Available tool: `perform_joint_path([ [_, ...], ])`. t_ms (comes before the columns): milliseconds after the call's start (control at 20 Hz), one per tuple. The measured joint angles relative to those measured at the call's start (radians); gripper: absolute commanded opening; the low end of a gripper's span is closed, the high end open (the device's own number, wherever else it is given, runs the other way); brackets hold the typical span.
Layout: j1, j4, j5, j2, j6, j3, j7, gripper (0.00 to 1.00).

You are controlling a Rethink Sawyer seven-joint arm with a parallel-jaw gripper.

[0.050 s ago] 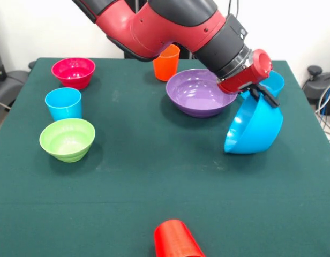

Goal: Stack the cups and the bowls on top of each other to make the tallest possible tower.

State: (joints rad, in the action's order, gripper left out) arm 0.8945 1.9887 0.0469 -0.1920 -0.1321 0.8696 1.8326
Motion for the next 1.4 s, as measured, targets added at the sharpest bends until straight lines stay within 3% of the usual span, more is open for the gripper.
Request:
perform_joint_path([
  [1400,-0.044,-0.04,0.001,-0.057,-0.288,-0.072,0.0,0.0],
])
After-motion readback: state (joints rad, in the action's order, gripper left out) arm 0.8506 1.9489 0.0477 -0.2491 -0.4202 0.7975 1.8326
